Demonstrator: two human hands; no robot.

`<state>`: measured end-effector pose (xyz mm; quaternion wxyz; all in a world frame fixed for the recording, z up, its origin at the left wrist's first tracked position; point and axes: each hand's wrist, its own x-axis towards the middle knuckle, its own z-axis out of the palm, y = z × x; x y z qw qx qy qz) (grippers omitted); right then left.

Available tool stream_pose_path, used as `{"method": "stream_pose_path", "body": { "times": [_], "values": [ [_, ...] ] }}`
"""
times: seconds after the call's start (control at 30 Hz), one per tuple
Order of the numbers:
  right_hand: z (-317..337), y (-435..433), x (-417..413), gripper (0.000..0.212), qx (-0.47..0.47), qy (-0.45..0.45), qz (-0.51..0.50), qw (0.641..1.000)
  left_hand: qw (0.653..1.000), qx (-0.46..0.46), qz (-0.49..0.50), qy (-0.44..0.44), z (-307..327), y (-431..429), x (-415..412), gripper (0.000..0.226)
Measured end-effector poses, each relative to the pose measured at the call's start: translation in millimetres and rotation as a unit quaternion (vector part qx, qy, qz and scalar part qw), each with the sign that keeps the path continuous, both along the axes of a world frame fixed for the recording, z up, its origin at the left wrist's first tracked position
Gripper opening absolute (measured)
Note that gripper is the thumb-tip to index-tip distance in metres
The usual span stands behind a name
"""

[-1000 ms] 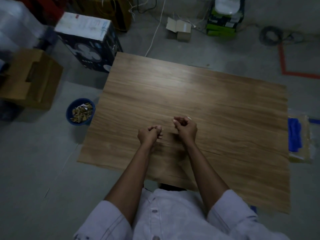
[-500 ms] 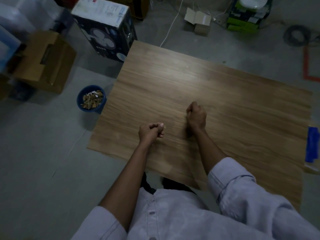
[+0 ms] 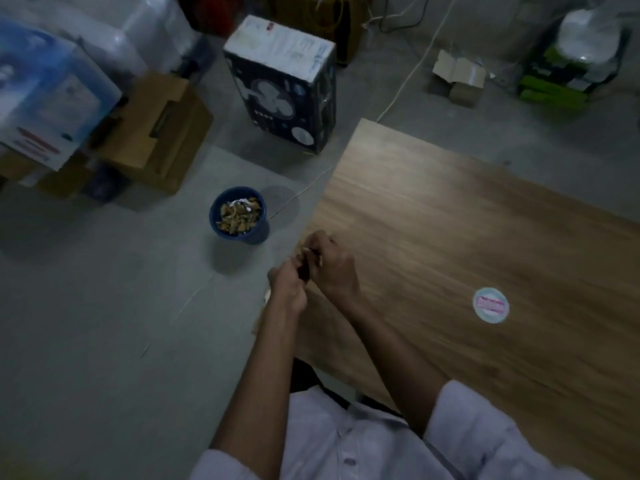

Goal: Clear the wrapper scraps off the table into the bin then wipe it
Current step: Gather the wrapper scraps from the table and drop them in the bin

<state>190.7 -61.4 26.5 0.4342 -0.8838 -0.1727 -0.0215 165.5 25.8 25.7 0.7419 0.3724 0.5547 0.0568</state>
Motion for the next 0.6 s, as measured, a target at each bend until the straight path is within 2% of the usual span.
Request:
{"method": "stream_pose_path", "body": {
  "times": [0.1,0.2,0.27,0.4,0.5,0.6],
  "values": [
    [-8,81,31,0.012,0.014,-0.01,0.015,1.0,0.998,-0.027,-0.002,-0.061,-2,85,16,0.009],
    [-27,160,61,0.006,0.018,0.025,0.025,0.999,0.998,0.008,-0.025,-0.053,-17,170,35,0.011],
    [-47,213,82,0.019,0.043,0.109,0.034,0.993,0.998,0.019,-0.048,-0.035,-33,229,48,0.015],
    [-78,296,123,0.028,0.08,0.314,0.03,0.946,0.998,0.021,-0.06,0.0,-61,322,72,0.01],
    [-93,336,144,0.023,0.071,0.373,-0.002,0.925,0.997,0.027,-0.058,0.033,-80,361,93,0.005],
    [-117,370,166,0.021,0.078,0.398,-0.044,0.913,0.996,0.029,-0.06,0.053,-101,388,122,0.011]
  ]
}}
